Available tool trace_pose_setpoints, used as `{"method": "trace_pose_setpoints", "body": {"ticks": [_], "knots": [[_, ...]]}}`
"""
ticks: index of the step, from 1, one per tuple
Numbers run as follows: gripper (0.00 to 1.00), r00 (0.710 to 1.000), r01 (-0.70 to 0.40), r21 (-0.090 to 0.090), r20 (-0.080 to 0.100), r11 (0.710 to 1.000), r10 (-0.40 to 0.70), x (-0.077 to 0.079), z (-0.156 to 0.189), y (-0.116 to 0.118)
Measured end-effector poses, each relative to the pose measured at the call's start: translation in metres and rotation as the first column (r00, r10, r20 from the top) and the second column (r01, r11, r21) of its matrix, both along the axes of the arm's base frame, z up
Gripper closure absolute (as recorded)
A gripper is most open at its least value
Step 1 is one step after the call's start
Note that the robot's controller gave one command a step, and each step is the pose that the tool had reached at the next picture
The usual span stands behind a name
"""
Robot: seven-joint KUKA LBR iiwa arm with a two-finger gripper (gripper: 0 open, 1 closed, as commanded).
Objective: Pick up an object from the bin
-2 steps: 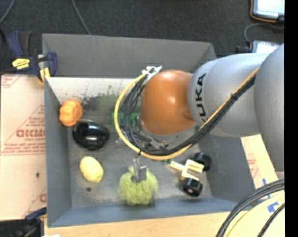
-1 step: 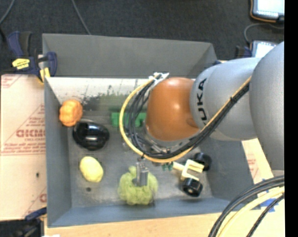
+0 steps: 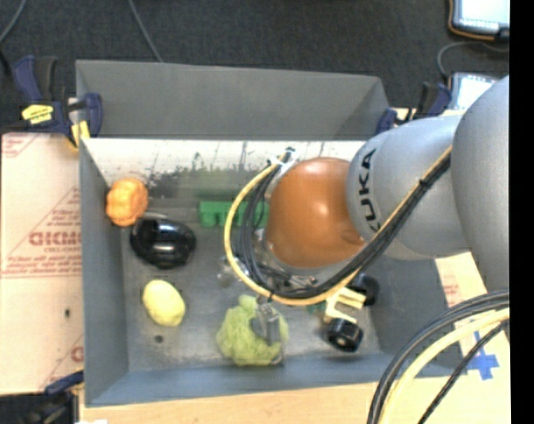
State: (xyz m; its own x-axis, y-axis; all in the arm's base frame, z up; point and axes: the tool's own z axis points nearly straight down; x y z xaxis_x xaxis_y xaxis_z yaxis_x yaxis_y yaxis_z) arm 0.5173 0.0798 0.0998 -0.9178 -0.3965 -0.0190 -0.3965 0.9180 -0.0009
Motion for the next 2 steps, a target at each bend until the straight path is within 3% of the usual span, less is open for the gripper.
{"method": "trace_pose_setpoints", "body": {"ticks": [1, 2], "knots": [[1.00, 0.995, -0.105, 0.000, 0.002, 0.995, 0.105, -0.0274, -0.0265, 0.0015], [1.00, 0.995, -0.104, 0.000, 0.002, 0.995, 0.104, -0.0274, -0.0265, 0.0015]]}}
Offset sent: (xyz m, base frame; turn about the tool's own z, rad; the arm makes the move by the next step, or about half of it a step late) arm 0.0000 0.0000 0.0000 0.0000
